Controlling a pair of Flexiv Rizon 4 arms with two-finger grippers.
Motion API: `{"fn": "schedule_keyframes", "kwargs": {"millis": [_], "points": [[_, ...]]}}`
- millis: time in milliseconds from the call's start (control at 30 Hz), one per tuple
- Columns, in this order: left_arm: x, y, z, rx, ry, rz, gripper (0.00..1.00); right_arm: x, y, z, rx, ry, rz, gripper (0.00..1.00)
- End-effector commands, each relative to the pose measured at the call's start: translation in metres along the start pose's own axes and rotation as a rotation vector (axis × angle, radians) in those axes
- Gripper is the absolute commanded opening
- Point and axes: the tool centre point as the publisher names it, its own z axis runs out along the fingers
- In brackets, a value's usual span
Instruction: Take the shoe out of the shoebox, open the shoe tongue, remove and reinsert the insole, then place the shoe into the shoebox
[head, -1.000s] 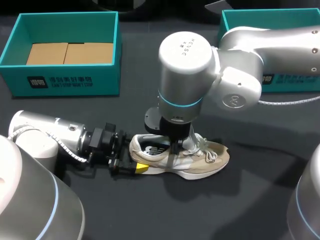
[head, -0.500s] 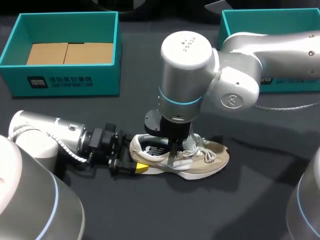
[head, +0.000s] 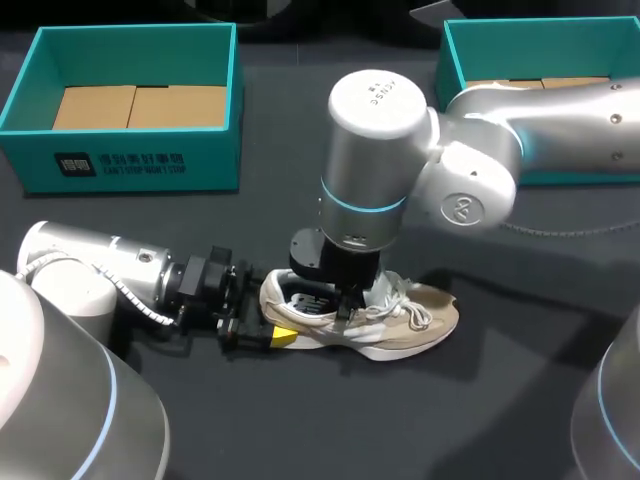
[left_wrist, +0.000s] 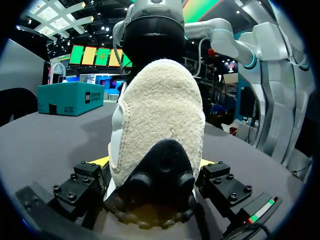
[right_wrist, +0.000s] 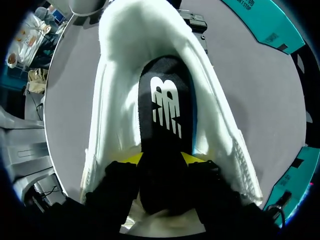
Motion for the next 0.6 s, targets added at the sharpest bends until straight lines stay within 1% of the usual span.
{"fn": "schedule_keyframes", "kwargs": {"millis": [33, 167, 300, 333, 400, 433, 500, 600], "points": [[0.000, 0.002, 0.000, 0.001, -0.002, -0.001, 0.00, 0.007, -0.009, 0.004, -0.003, -0.035, 0.014, 0.45], [0.000, 0.002, 0.000, 0.001, -0.002, -0.001, 0.00, 0.004, -0.008, -0.001, -0.010, -0.063, 0.031, 0.45], [0.000, 0.002, 0.000, 0.001, -0.002, -0.001, 0.00, 0.000, -0.006, -0.003, -0.021, -0.087, 0.053, 0.50], [0.000, 0.002, 0.000, 0.001, -0.002, -0.001, 0.00, -0.001, -0.005, -0.003, -0.024, -0.090, 0.053, 0.57], [0.000, 0.002, 0.000, 0.001, -0.002, -0.001, 0.00, -0.005, -0.004, -0.004, -0.031, -0.103, 0.065, 0.80], [0.000, 0.002, 0.000, 0.001, -0.002, -0.001, 0.00, -0.007, -0.004, -0.004, -0.032, -0.105, 0.065, 0.88], [0.000, 0.002, 0.000, 0.001, -0.002, -0.001, 0.00, -0.010, -0.002, -0.003, -0.034, -0.104, 0.070, 0.86], [0.000, 0.002, 0.000, 0.001, -0.002, -0.001, 0.00, -0.014, 0.003, 0.004, -0.031, -0.068, 0.066, 0.76]]}}
